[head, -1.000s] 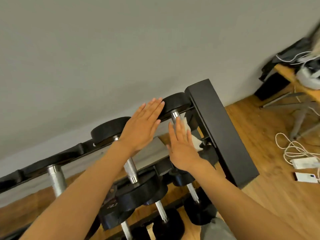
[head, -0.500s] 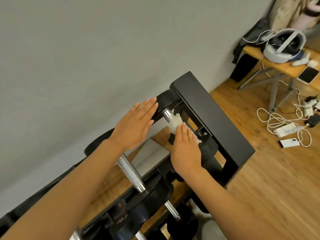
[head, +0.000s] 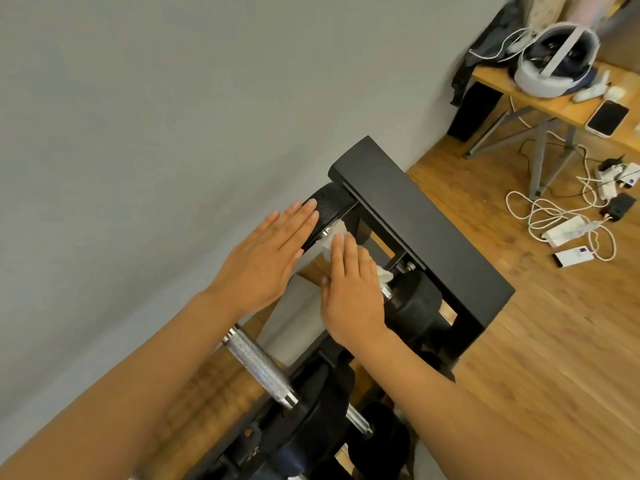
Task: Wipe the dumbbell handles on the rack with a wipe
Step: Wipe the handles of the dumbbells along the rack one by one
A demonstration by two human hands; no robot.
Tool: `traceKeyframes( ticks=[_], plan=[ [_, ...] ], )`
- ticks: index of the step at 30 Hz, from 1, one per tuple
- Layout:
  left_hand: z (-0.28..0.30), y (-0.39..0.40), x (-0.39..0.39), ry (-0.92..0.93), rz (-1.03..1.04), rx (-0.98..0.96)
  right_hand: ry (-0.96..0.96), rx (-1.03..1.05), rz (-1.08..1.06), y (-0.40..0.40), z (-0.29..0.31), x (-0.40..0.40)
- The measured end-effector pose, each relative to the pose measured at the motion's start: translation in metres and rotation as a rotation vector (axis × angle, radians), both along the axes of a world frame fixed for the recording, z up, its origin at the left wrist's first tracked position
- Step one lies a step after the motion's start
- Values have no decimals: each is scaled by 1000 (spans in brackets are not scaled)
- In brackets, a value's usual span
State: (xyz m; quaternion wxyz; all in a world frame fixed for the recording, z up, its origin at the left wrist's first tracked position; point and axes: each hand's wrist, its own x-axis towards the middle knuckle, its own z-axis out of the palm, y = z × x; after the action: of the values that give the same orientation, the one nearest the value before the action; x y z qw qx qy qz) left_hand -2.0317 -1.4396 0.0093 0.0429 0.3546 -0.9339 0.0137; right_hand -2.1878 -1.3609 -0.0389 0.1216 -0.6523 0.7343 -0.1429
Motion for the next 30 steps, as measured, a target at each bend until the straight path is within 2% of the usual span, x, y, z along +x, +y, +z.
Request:
traceKeyframes(
  ticks=[5, 7, 11, 14, 18, 22, 24, 28, 30],
  plan=[
    [0, 0, -1, 4, -3, 2, -3, 181, -145, 17, 7, 10],
    [-1, 0, -1, 7, 0, 8, -17, 119, -160, 0, 6, 14],
    [1, 1, -2, -1, 7, 12, -175, 58, -100, -28, 16, 12],
    [3, 3, -3, -3, 19, 3, -98, 52, -66, -8, 11, 0],
    [5, 3, -4, 1, 23, -16, -48, 107, -151, 15, 8, -2],
    [5, 3, -6, -11, 27, -17, -247, 95, -166, -13, 16, 3],
    [6, 4, -7, -11, 30, -19, -274, 69, -136, -31, 18, 9],
    [9, 6, -8, 6, 27, -29, -168, 131, -100, -21, 15, 6],
    [10, 6, -9, 12, 23, -35, -104, 213, -165, 0, 13, -2]
  ],
)
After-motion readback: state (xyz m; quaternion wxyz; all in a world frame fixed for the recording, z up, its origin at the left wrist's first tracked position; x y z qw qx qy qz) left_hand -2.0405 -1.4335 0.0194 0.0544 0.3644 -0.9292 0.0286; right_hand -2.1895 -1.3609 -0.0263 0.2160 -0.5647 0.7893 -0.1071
